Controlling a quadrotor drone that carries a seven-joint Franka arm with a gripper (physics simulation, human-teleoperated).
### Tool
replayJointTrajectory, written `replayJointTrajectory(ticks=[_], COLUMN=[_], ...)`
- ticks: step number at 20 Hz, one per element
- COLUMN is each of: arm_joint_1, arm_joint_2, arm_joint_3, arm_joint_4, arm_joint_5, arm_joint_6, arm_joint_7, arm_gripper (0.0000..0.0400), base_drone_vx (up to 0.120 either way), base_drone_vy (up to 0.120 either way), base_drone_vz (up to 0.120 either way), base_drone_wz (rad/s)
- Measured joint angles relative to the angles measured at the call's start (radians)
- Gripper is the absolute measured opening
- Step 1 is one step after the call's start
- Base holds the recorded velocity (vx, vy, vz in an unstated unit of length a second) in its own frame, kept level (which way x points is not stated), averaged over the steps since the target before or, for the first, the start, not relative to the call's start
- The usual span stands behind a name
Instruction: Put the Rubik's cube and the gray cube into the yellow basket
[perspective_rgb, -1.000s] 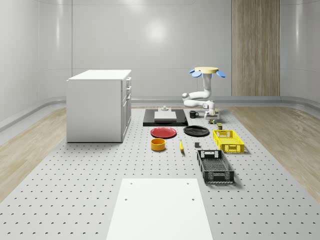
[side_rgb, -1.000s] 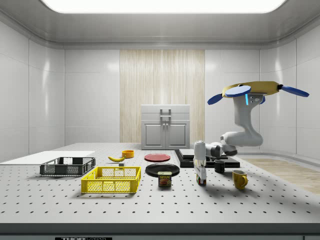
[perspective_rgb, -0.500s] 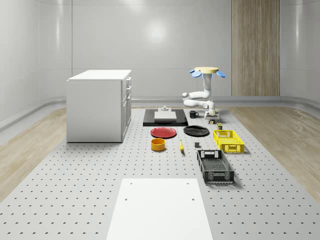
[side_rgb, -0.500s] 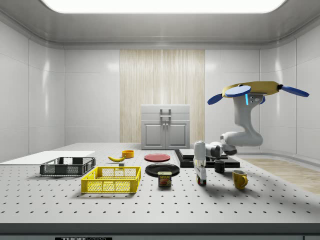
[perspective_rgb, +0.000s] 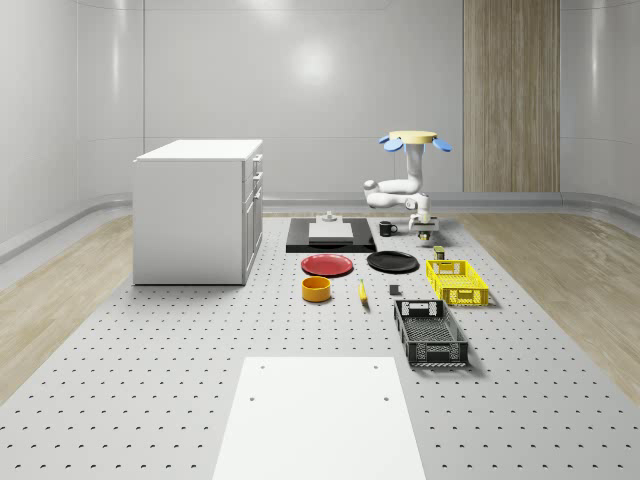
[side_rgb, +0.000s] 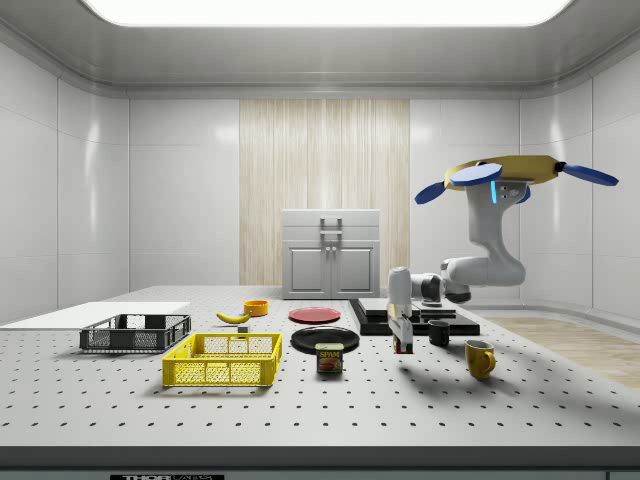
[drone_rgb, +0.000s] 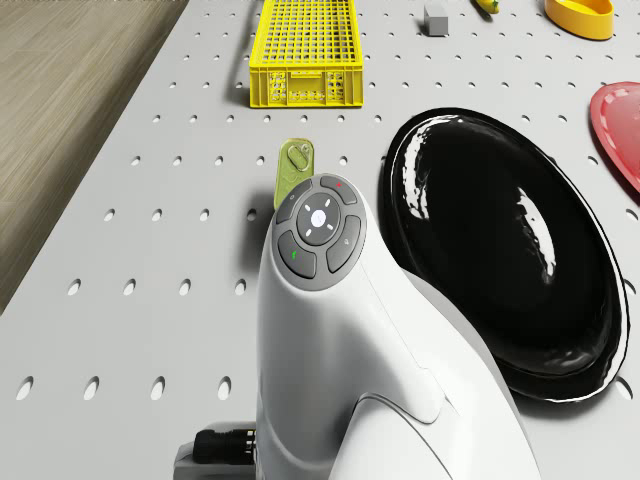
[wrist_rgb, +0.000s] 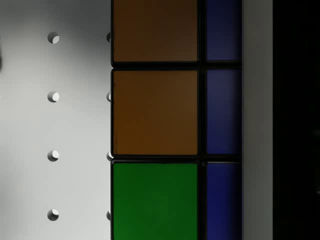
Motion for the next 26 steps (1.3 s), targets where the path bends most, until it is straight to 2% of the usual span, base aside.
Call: replayJointTrajectory(ticks=[9, 15, 17, 24, 26], arm_joint_1=[-0.009, -0.013, -0.014, -0.018, -0.019], arm_joint_2=[-0.024, -0.041, -0.047, -0.066, -0.071], arm_joint_3=[0.041, 0.048, 0.05, 0.053, 0.054], arm_joint_4=[-0.004, -0.004, -0.004, -0.003, -0.003], arm_joint_5=[0.046, 0.058, 0.061, 0.07, 0.072], arm_joint_6=[0.009, 0.024, 0.029, 0.046, 0.051], arm_joint_7=[0.01, 0.014, 0.015, 0.019, 0.019], arm_gripper=[0.0325, 0.0325, 0.0325, 0.0325, 0.0325], base_drone_vx=[0.0, 0.12, 0.12, 0.12, 0.12], base_drone_vy=[0.0, 0.0, 0.02, 0.12, 0.02], base_drone_vz=[0.12, 0.12, 0.0, 0.0, 0.0], base_drone_wz=[0.0, 0.0, 0.0, 0.0, 0.0])
